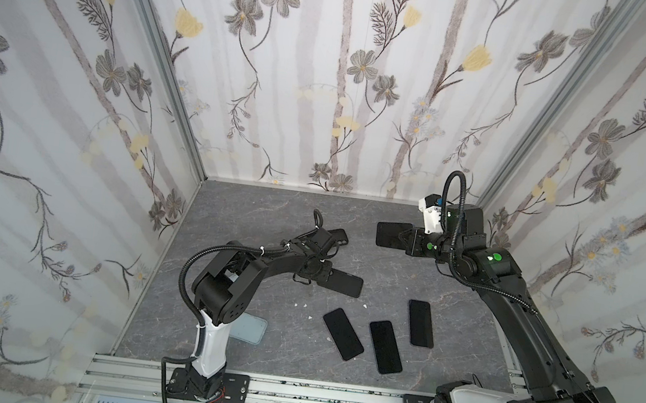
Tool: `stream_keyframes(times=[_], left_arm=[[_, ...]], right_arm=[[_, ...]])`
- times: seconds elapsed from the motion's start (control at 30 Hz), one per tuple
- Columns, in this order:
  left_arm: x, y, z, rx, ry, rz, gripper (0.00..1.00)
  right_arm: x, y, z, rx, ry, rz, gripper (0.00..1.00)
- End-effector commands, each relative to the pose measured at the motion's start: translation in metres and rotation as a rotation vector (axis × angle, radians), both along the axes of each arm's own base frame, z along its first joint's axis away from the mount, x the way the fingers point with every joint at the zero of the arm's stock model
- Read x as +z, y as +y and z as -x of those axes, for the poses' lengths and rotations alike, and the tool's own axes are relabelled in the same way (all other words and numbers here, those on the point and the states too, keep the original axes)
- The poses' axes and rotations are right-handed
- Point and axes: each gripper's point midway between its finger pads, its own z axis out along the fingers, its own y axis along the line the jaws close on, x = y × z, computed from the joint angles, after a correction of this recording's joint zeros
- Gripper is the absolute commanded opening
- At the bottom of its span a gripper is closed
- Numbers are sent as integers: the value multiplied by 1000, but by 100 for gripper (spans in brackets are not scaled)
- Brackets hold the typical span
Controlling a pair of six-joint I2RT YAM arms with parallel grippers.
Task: Put the phone into the phone case
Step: 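Lower the left gripper onto the black case's rim while the right holds the phone, then carry the phone with the right gripper onto the black case held by the left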
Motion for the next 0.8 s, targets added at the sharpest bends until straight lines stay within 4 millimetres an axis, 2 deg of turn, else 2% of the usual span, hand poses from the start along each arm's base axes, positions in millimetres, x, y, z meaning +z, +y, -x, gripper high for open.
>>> stream_keyframes(times=[0.0, 0.13, 0.33, 0.47, 0.6, 0.7, 0.77], left_arm=[[9, -7, 6, -10, 26, 49, 15], [13, -12, 15, -14, 46, 104, 25], [15, -23, 22, -31, 54, 193, 25], [35, -30, 19, -34, 38, 262, 26], [61, -21, 6, 4, -18, 303, 27], [60, -5, -1, 38, -40, 301, 28], [56, -1, -1, 41, -32, 317, 29]], right_arm=[[1, 9, -3, -6, -4, -32, 0], [-12, 15, 2, -18, 31, -85, 0], [-41, 25, 7, -21, 99, -168, 0], [-54, 41, 12, 19, 134, -253, 0], [-66, 59, 21, 23, 154, -262, 0], [-82, 72, 30, 31, 191, -285, 0], [-94, 76, 33, 8, 220, -299, 0]])
